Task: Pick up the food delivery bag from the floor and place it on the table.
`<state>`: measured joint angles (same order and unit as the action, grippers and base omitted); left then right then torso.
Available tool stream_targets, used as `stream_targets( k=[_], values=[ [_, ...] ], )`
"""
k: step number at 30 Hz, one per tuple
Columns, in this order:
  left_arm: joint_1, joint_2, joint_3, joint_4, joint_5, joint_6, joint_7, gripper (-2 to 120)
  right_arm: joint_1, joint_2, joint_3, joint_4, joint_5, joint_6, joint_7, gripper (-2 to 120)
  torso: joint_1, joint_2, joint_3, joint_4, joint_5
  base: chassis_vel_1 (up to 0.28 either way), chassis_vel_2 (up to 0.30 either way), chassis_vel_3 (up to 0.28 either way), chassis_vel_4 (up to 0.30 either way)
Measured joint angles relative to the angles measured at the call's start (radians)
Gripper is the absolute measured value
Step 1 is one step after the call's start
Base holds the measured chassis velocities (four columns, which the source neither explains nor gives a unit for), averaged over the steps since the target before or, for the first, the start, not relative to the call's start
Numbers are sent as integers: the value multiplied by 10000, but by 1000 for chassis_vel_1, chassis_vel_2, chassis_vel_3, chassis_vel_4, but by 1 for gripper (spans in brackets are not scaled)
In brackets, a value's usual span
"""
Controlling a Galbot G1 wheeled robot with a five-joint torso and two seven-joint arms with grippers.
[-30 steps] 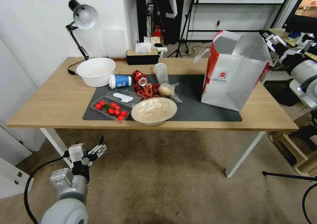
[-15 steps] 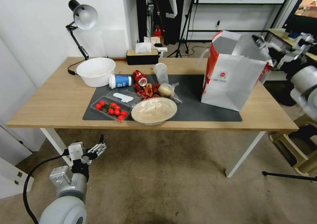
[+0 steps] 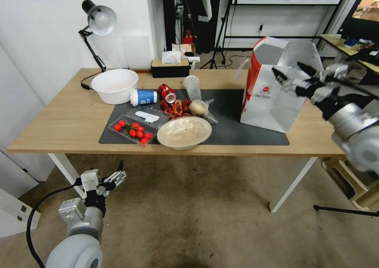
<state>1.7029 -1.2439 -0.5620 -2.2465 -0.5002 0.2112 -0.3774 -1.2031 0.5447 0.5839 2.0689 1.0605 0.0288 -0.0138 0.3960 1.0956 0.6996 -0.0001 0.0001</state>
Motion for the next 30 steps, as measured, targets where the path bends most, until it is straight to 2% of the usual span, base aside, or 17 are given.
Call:
stream_targets(
  k=[3,14,20,21,24,30],
  values=[
    [-9,-4,-47,25,0,-30,16,100,-1002,570,210,183,-715,427,182,100,0,0,0,-1,0,0,0,0,0],
    [6,-21,-64,54,-1,-87,43,100,-3073,2145,730,476,-2202,972,245,100,2,0,0,1,-3,0,0,0,0],
    [34,-47,1,138,54,-208,120,100,-4589,3538,840,474,-3201,1438,37,100,1,0,0,-2,-3,0,0,0,0],
    [34,-47,1,138,54,-208,120,100,-4589,3538,840,474,-3201,1438,37,100,1,0,0,-2,-3,0,0,0,0],
    [32,-49,46,149,44,-226,126,100,-5046,4165,721,390,-3584,1582,57,100,1,0,0,-2,-2,0,0,0,0],
    [18,-27,74,161,43,-228,136,100,-5227,4646,555,151,-3811,1687,151,100,1,0,0,0,-2,0,0,0,0]
  ],
)
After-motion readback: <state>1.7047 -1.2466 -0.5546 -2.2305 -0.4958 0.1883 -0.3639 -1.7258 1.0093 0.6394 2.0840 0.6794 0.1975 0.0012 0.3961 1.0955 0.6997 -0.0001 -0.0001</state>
